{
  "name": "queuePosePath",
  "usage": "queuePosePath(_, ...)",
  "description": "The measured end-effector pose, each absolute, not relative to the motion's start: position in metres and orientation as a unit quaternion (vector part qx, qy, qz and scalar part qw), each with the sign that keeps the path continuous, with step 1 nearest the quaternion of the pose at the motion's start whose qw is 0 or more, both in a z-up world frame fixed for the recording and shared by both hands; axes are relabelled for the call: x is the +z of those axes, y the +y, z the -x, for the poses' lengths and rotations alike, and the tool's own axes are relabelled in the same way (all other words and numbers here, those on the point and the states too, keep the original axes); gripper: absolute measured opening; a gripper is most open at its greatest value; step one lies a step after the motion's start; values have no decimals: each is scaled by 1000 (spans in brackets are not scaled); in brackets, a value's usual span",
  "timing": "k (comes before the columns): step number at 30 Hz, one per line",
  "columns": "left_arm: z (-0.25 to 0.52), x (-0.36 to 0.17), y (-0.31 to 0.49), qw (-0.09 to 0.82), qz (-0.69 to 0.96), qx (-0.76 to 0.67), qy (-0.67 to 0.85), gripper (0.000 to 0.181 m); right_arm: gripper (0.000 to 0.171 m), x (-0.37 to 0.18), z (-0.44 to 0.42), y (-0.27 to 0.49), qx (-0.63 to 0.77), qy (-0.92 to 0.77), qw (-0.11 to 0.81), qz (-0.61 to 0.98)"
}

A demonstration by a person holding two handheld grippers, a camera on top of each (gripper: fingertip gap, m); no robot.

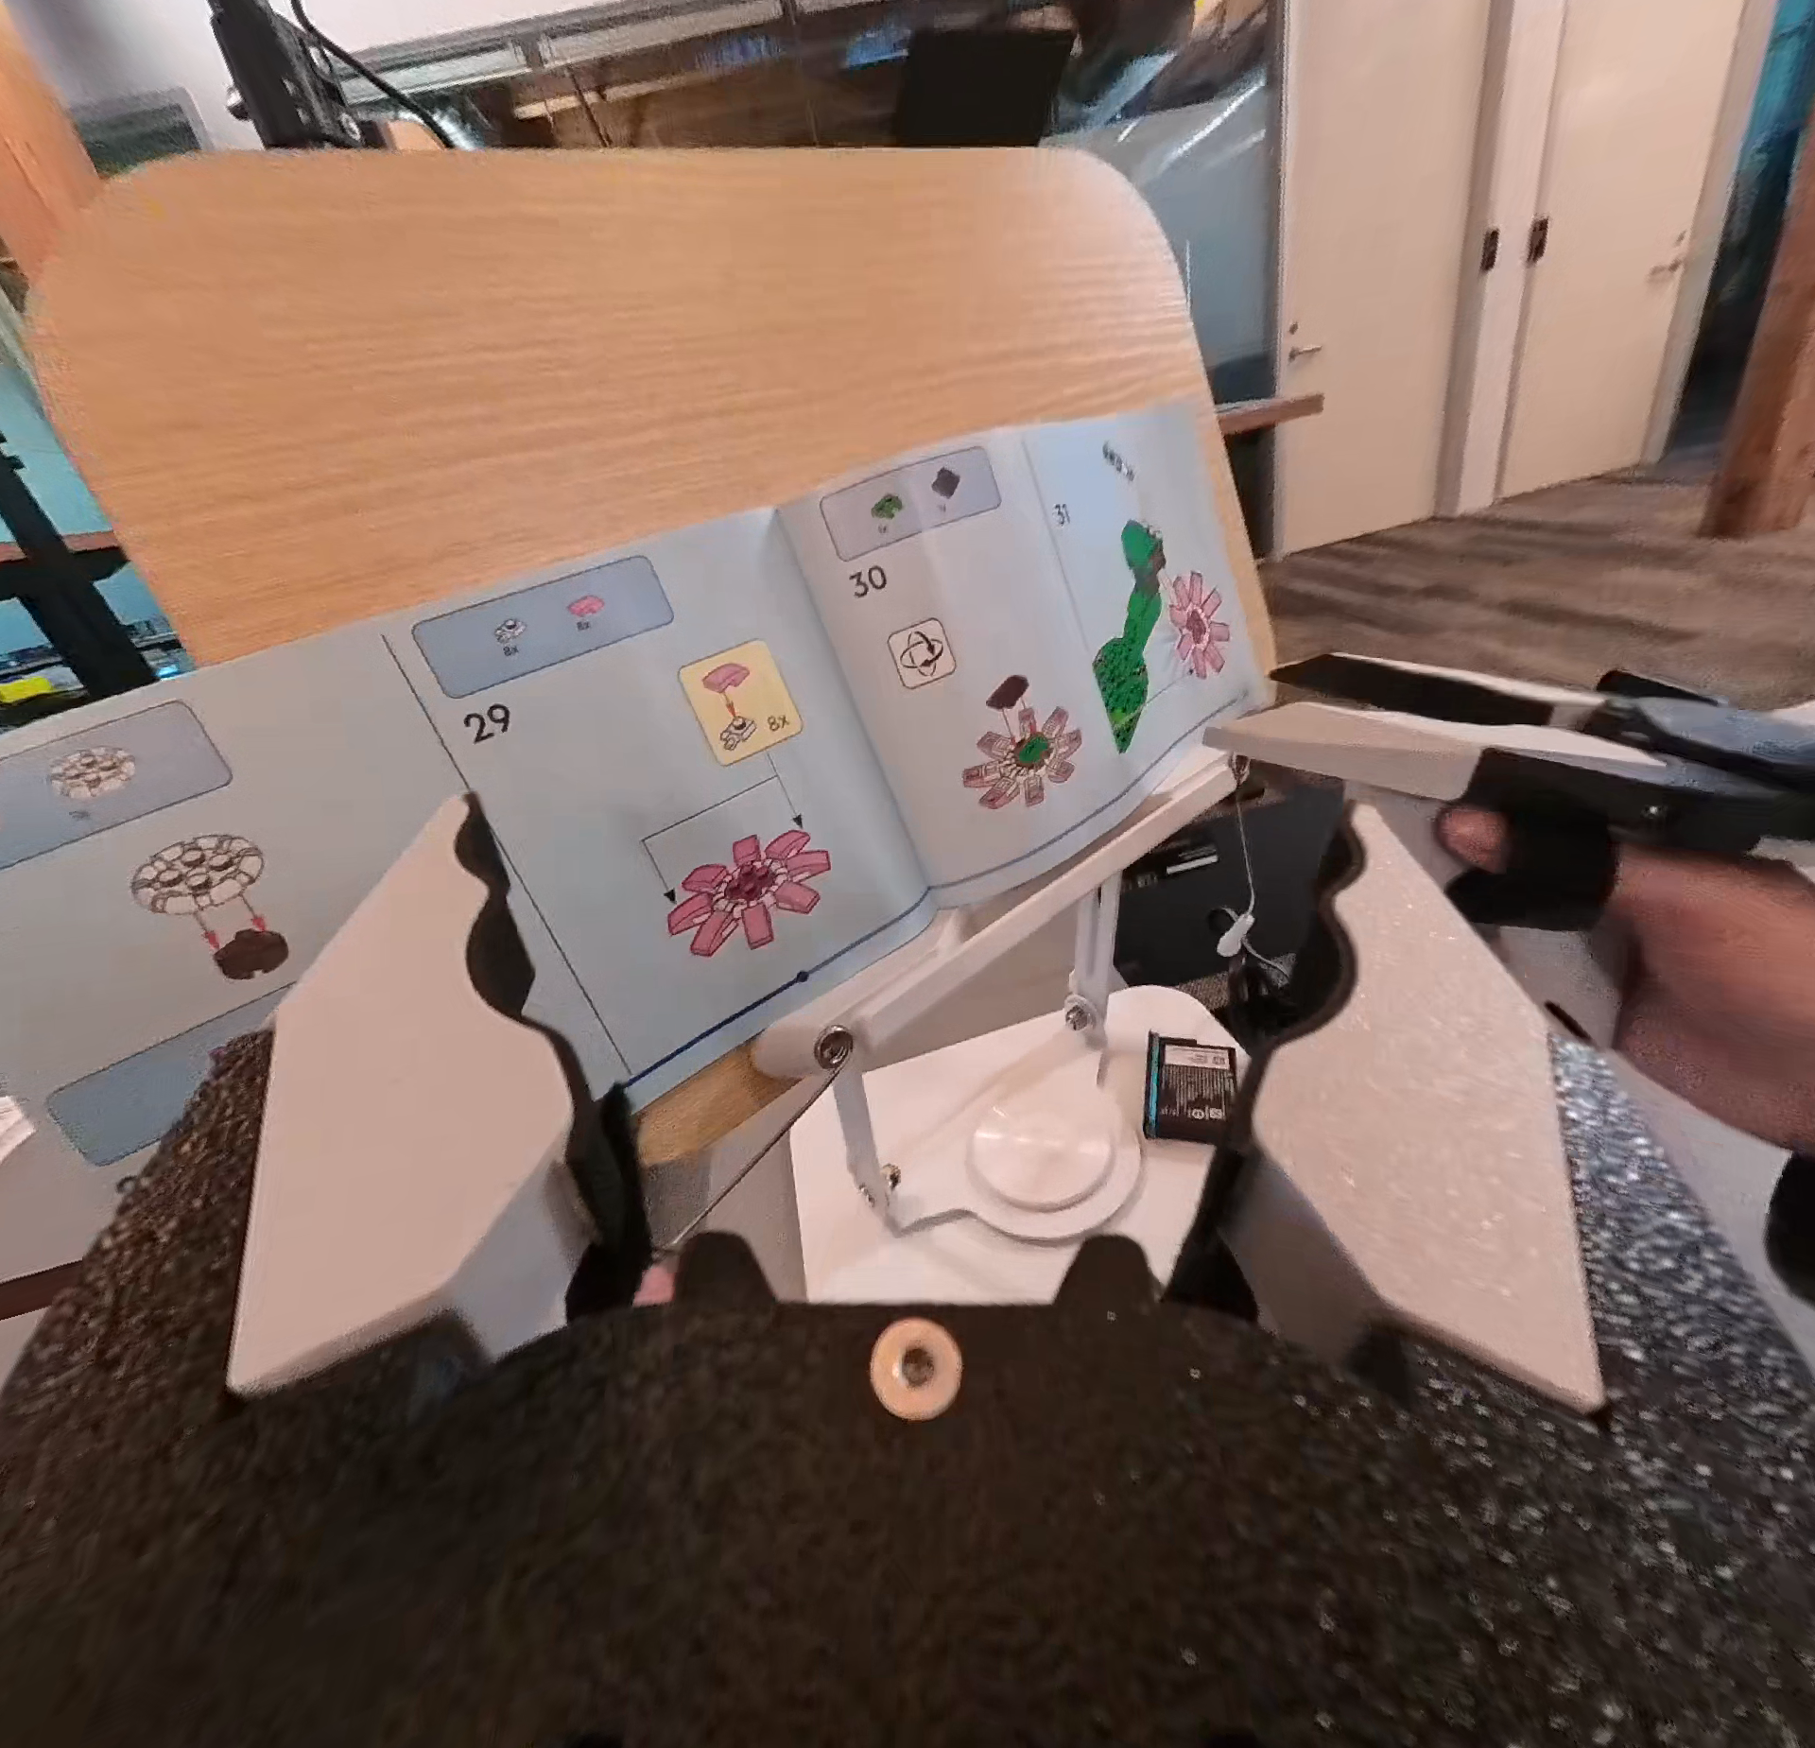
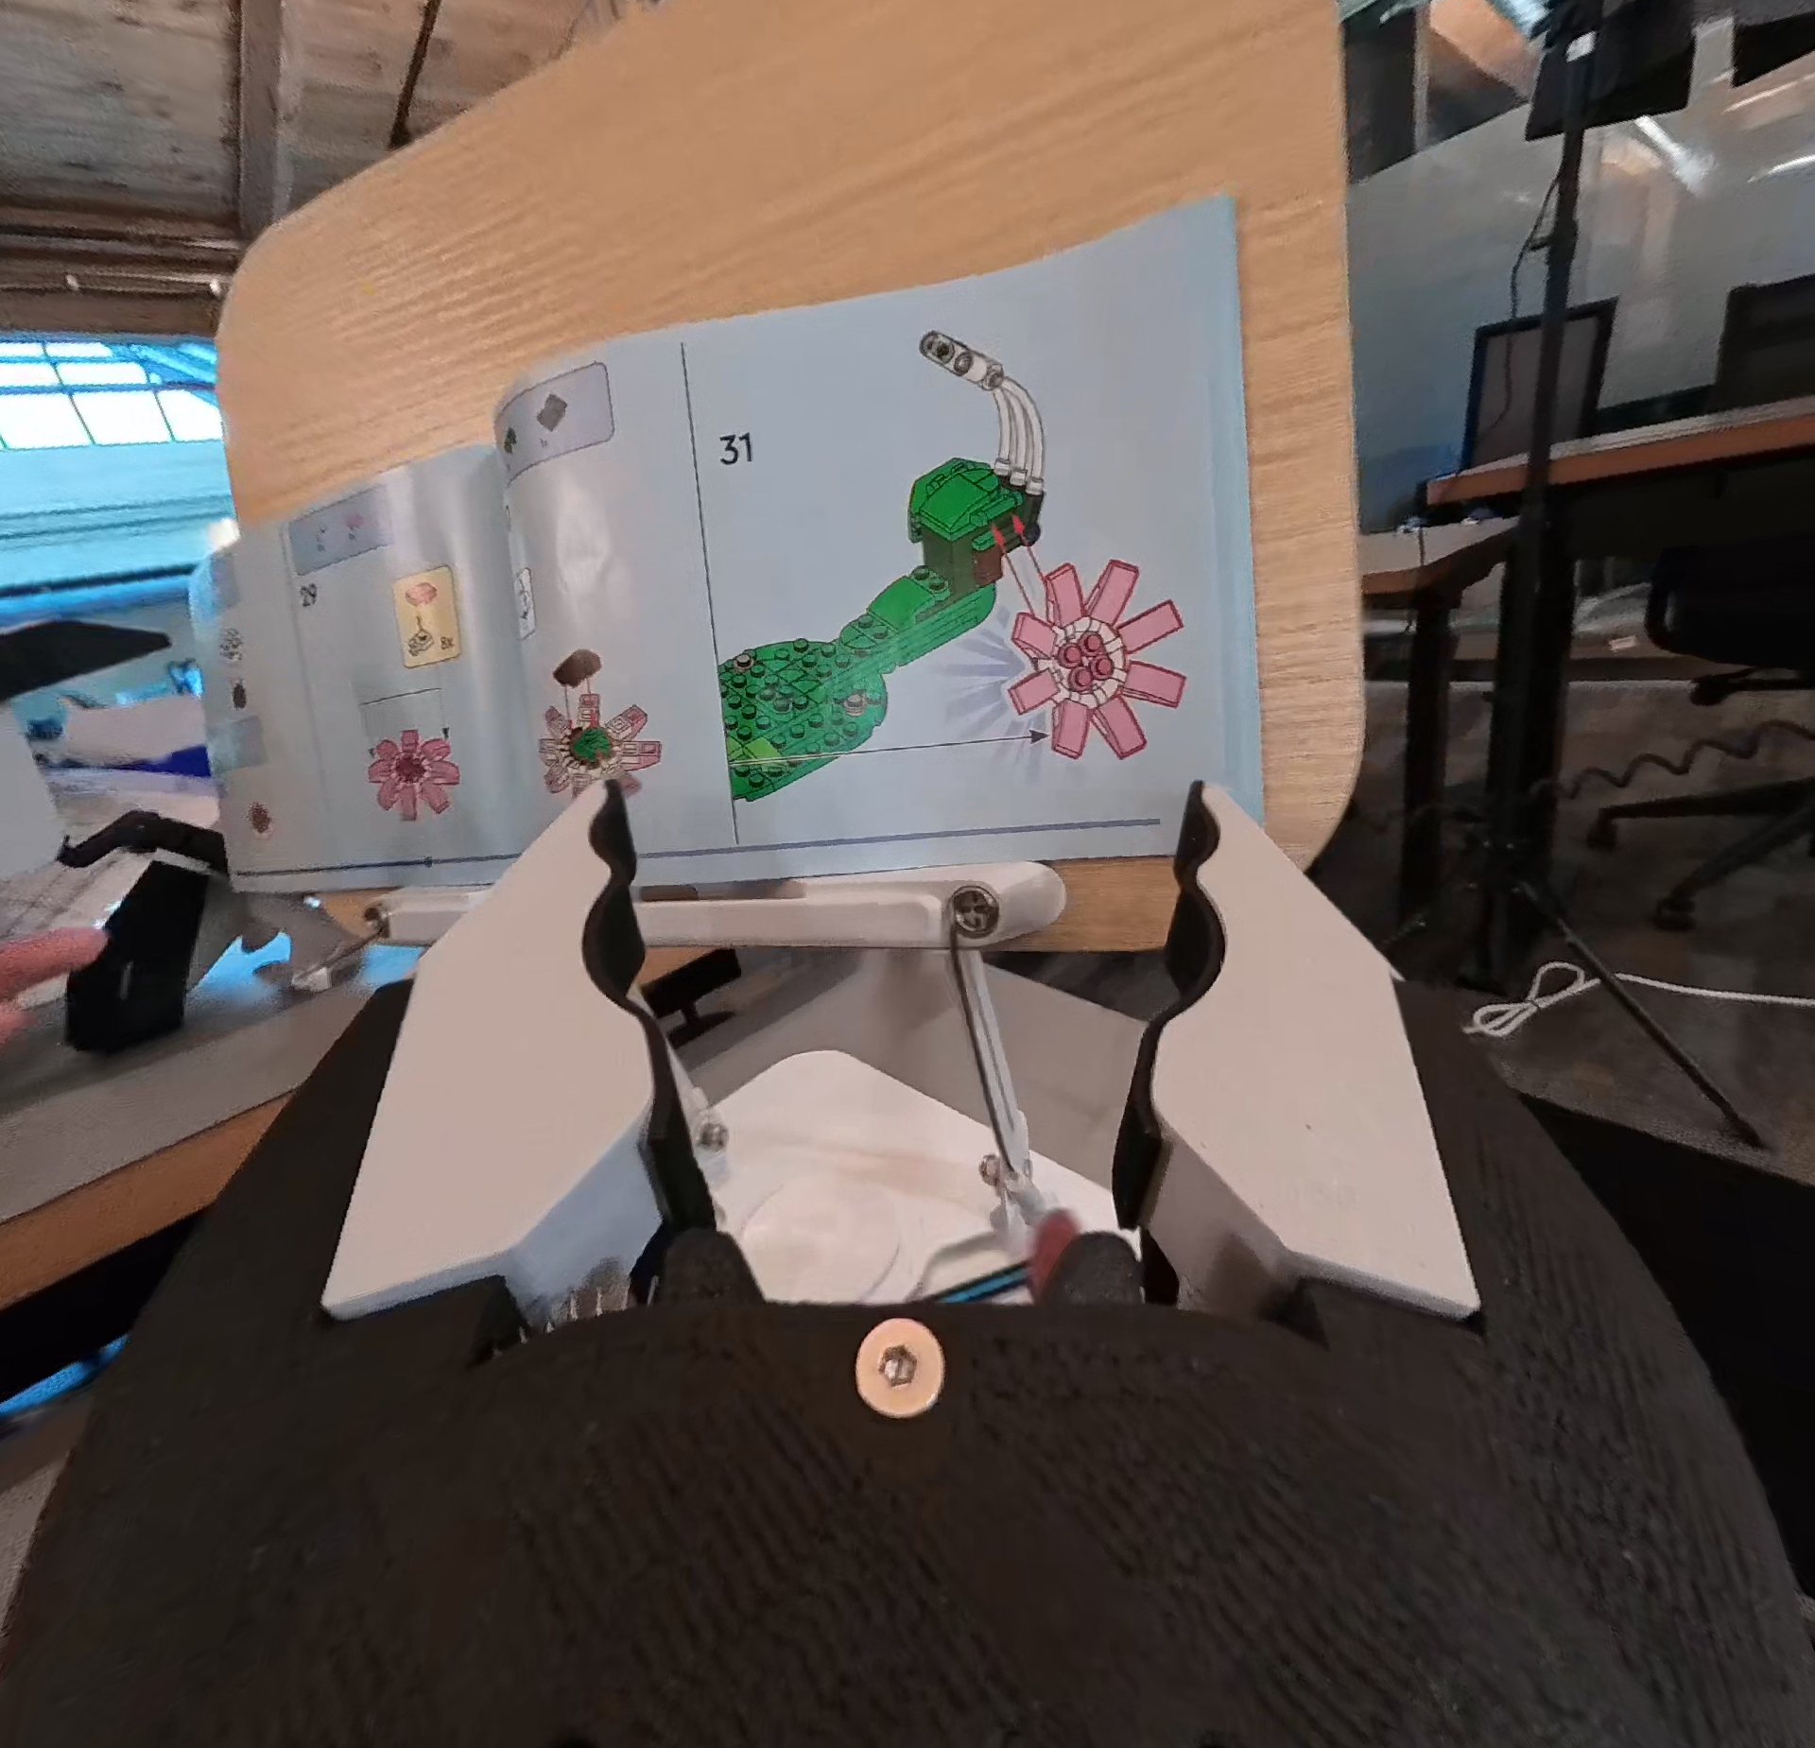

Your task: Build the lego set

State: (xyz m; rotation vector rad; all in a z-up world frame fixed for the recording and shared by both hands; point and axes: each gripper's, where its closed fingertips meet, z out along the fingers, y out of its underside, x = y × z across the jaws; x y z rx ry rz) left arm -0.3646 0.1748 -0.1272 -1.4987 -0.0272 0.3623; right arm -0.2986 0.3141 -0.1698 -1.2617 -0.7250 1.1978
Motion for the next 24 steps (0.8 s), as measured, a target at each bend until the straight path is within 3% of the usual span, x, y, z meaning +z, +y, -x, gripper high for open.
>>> queuePosePath(7, 363, -133, 173, 698, 700, 150, -17, 158, 126, -169, 306, 303, 461, -371, 596, 543)
queuePosePath(21, 350, -158, 179, 666, 743, 61, -10, 158, 114, -190, 338, 275, 387, -495, 576, 522)
queuePosePath(24, 356, -151, 177, 683, 727, 68, -23, 148, 113, -192, 344, 267, 378, -515, 576, 510)
